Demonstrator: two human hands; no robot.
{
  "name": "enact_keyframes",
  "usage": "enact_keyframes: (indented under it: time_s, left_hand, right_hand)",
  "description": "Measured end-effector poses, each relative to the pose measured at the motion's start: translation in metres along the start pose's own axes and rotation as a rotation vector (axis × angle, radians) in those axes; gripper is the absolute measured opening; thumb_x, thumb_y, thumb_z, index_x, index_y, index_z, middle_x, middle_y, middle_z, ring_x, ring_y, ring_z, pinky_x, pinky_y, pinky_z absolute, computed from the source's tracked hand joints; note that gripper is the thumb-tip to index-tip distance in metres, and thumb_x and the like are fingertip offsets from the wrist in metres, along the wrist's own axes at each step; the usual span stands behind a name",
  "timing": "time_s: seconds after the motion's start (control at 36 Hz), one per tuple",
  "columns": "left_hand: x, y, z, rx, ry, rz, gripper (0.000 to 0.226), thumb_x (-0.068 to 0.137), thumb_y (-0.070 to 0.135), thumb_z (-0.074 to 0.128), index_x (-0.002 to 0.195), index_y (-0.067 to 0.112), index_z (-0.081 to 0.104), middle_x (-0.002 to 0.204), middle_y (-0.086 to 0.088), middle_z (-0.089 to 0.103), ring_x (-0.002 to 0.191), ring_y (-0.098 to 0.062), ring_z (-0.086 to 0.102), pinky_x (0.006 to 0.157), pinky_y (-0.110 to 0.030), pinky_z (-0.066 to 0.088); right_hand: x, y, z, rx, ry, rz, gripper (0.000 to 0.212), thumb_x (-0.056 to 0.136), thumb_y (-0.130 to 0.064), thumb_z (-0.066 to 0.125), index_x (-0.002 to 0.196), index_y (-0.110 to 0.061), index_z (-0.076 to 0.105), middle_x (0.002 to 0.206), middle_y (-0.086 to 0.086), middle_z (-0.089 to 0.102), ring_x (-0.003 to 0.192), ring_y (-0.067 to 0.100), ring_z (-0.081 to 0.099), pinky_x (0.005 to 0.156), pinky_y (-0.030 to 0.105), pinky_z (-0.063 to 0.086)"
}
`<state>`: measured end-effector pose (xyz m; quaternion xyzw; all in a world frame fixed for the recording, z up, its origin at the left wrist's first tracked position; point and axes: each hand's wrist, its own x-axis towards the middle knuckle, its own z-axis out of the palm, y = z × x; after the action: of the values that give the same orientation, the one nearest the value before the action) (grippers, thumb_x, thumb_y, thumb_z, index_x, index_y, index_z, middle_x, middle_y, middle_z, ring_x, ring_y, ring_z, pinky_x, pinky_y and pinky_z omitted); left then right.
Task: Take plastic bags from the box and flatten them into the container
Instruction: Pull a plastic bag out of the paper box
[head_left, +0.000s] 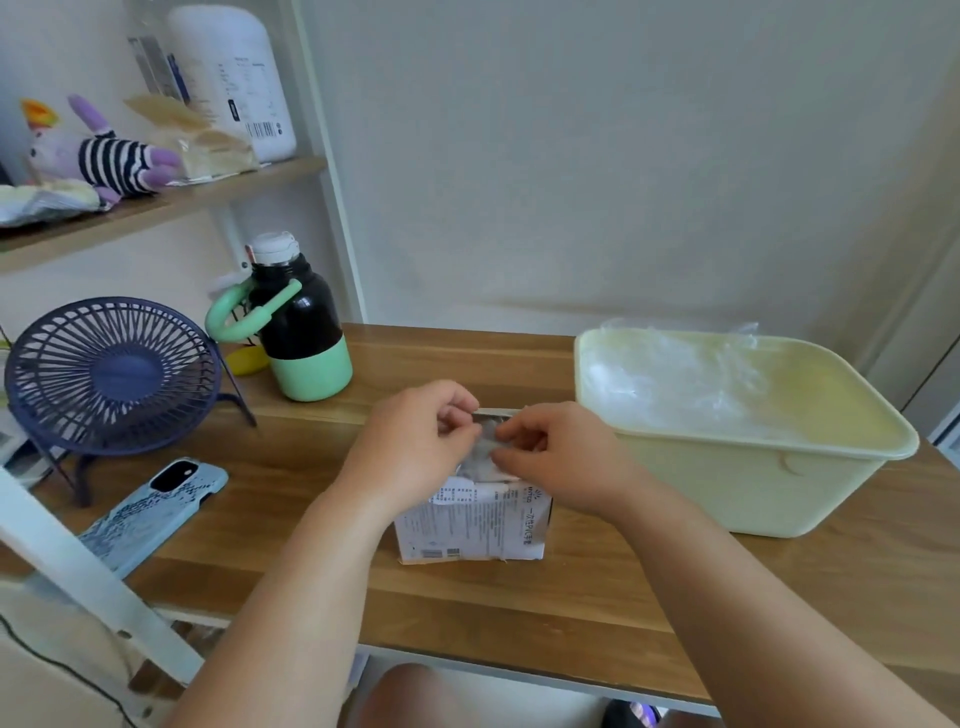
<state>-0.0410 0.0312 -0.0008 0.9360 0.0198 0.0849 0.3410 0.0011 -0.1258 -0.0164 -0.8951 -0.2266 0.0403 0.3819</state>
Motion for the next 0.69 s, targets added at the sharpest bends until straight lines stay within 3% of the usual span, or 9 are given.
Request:
enact_keyframes:
  time_s: [0.06,0.08,0.19,0.25,0.33,0.44,0.56,0.69]
  left_hand:
    - [-0.001,0.0,-0.001,0.21,-0.121,-0.022,0.029,0.094,0.037,0.058,0.121,0.025,0.059,0.114,0.011,0.063,0.102,-0.006,0.06,0.086,-0.027,0.051]
    - [-0.001,0.002,-0.002,0.29,-0.187,-0.036,0.027,0.094,0.04,0.056,0.116,0.024,0.061,0.11,0.009,0.065,0.1,-0.01,0.061,0.087,-0.032,0.053]
    - [0.002,0.007,0.003,0.394,-0.265,-0.041,0.017,0.091,0.028,0.054,0.087,0.022,0.068,0.077,0.007,0.064,0.071,-0.013,0.06,0.067,-0.033,0.051]
    - [0.004,0.007,0.006,0.289,-0.218,-0.061,0.014,0.088,0.02,0.057,0.088,0.028,0.068,0.08,0.011,0.066,0.076,-0.008,0.062,0.071,-0.032,0.053]
    - [0.005,0.002,0.008,0.068,-0.109,-0.069,0.018,0.086,0.019,0.066,0.089,0.037,0.064,0.078,0.015,0.068,0.077,0.001,0.063,0.076,-0.029,0.055]
    - [0.006,-0.004,0.007,-0.194,-0.009,-0.03,0.016,0.087,0.018,0.069,0.09,0.033,0.064,0.083,0.012,0.068,0.076,0.0,0.064,0.069,-0.022,0.053]
    - [0.006,-0.009,0.003,-0.325,-0.014,-0.003,0.017,0.089,0.016,0.067,0.094,0.032,0.062,0.091,0.009,0.067,0.083,-0.002,0.065,0.068,-0.017,0.05]
    - [0.001,-0.012,0.0,-0.478,-0.004,0.031,0.023,0.087,0.013,0.069,0.099,0.032,0.063,0.09,0.009,0.067,0.083,-0.004,0.067,0.072,-0.024,0.053]
  right_hand:
    - [0.001,0.001,0.001,0.013,0.01,0.002,0.025,0.086,-0.021,0.067,0.11,-0.019,0.067,0.084,-0.012,0.058,0.072,0.0,0.052,0.064,0.01,0.042]
    - [0.001,0.002,0.002,0.028,0.011,0.008,0.025,0.085,-0.018,0.067,0.11,-0.019,0.067,0.084,-0.014,0.057,0.073,-0.002,0.052,0.066,0.01,0.043]
    - [0.002,0.005,0.0,0.046,0.006,0.018,0.027,0.085,-0.011,0.064,0.11,-0.019,0.066,0.085,-0.015,0.056,0.075,-0.003,0.052,0.073,0.014,0.047]
    - [0.001,0.005,0.0,0.033,0.002,0.001,0.027,0.085,-0.011,0.063,0.11,-0.019,0.066,0.083,-0.016,0.056,0.072,-0.004,0.051,0.067,0.009,0.043]
    - [-0.001,0.005,0.0,0.044,-0.014,-0.022,0.023,0.089,-0.018,0.061,0.111,-0.019,0.067,0.086,-0.012,0.06,0.072,0.0,0.054,0.067,0.013,0.046]
    - [-0.002,0.004,0.0,0.058,-0.027,-0.025,0.031,0.089,-0.036,0.062,0.114,-0.018,0.064,0.085,-0.014,0.058,0.072,-0.001,0.052,0.064,0.014,0.043]
    - [-0.001,0.005,0.002,0.046,-0.019,-0.018,0.034,0.087,-0.039,0.064,0.116,-0.022,0.061,0.08,-0.016,0.054,0.068,-0.002,0.049,0.059,0.012,0.036]
    - [0.002,0.005,0.007,0.086,0.059,0.005,0.011,0.093,-0.027,0.058,0.088,-0.023,0.067,0.064,-0.012,0.054,0.055,0.002,0.045,0.048,0.007,0.037]
